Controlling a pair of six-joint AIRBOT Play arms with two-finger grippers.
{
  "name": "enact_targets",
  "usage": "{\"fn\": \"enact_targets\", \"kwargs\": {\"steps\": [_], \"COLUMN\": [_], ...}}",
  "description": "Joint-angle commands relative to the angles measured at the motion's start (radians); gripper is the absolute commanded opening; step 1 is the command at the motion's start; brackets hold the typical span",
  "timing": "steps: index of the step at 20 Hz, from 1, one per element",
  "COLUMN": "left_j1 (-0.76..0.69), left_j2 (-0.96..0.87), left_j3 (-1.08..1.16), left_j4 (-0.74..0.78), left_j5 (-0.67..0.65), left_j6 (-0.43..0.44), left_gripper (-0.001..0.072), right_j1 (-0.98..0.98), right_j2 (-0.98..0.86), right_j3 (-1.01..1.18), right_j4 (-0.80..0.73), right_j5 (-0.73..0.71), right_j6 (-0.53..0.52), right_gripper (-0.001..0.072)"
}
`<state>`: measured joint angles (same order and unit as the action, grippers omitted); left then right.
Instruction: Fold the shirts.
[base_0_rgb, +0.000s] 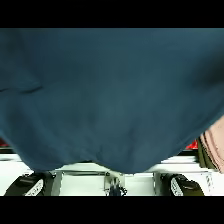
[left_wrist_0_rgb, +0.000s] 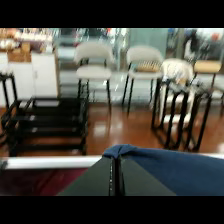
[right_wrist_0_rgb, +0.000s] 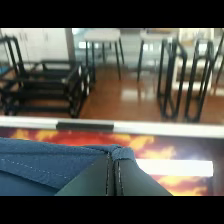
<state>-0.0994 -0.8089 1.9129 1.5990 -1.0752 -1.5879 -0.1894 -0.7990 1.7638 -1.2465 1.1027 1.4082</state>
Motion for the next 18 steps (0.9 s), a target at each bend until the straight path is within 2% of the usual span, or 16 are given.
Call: {"fn": "enact_targets", "kwargs": {"steps": [1, 5, 7, 10, 14, 18], "left_j1": [0.001, 0.001, 0.001, 0.001, 0.001, 0.001], "left_j2": [-0.177, -0.492, -0.651, -0.839, -0.987, -1.038], "left_j3": [-0.052, -0.076, -0.076, -0.076, -0.076, -0.076], "left_j4": [0.050, 0.037, -0.006, -0.082, -0.146, -0.266], "left_j5": [-0.008, -0.006, 0.010, 0.062, 0.126, 0.329], "left_j6": [0.008, 0.003, 0.004, -0.025, -0.121, -0.120], "left_gripper": [0.0034, 0.0033, 0.0034, 0.0034, 0.0034, 0.0034], "right_j1": [0.000, 0.000, 0.000, 0.000, 0.000, 0.000], "right_j2": [-0.217, -0.551, -0.690, -0.846, -0.938, -0.967], "right_j3": [0.000, 0.000, 0.000, 0.000, 0.000, 0.000], "right_j4": [-0.022, -0.007, 0.022, 0.136, 0.252, 0.261], "right_j5": [0.057, 0.105, 0.078, -0.039, -0.248, -0.426], "right_j6": [0.000, 0.011, 0.068, 0.158, 0.163, 0.161], "right_gripper": [0.0067, 0.0067, 0.0067, 0.0067, 0.0067, 0.0067]}}
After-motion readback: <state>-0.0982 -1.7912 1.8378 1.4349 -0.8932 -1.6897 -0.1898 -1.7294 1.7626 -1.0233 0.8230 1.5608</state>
